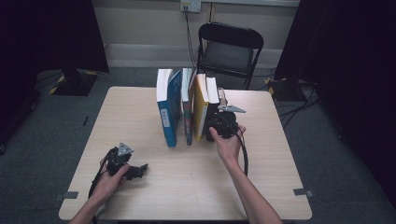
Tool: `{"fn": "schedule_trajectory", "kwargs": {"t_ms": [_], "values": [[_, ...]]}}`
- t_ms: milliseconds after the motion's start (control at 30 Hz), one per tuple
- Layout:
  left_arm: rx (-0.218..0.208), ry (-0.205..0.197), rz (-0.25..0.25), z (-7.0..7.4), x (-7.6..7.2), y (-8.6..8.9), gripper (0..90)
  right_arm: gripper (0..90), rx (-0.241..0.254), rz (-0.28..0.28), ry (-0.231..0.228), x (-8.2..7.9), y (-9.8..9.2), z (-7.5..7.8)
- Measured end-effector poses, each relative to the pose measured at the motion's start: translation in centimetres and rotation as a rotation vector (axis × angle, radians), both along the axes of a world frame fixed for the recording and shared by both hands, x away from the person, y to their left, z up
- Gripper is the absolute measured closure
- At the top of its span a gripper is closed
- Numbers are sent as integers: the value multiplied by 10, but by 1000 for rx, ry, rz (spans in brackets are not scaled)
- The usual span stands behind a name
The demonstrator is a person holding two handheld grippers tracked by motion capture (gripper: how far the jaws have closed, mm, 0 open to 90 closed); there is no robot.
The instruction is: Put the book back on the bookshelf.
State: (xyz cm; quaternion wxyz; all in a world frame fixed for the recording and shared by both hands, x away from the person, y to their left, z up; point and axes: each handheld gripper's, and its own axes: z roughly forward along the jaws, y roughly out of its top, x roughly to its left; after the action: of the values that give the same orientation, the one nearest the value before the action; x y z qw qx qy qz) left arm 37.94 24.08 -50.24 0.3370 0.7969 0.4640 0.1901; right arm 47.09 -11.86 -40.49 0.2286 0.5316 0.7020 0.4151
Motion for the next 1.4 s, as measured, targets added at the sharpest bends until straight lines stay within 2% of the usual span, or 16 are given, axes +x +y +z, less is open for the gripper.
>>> {"fn": "schedule_trajectory", "kwargs": {"t_ms": [533, 867, 900, 1000, 1167, 1300, 1333, 1367, 1400], "values": [[0, 0, -1, 0, 0, 0, 0, 466, 3, 4, 14, -9, 3, 1], [0, 1, -1, 0, 0, 0, 0, 457, -16, 25, -8, -9, 1, 0], [1, -1, -1, 0, 0, 0, 0, 452, 0, 35, -9, -7, -1, 0], [1, 0, -2, 0, 1, 0, 0, 447, 6, 43, -8, -5, -3, 0], [1, -1, -7, 0, 1, 0, 0, 365, 19, 60, -19, -4, -8, 2], [2, -1, -7, 0, 1, 0, 0, 347, 26, 77, -17, -5, -12, 1], [4, -1, -10, 0, 2, 0, 0, 347, 27, 82, -22, -6, -13, 1], [2, -1, -11, 0, 2, 0, 0, 315, 25, 97, -62, -10, -15, 3], [3, -2, -11, 0, 3, 0, 0, 311, 27, 105, -71, -11, -15, 5]]}}
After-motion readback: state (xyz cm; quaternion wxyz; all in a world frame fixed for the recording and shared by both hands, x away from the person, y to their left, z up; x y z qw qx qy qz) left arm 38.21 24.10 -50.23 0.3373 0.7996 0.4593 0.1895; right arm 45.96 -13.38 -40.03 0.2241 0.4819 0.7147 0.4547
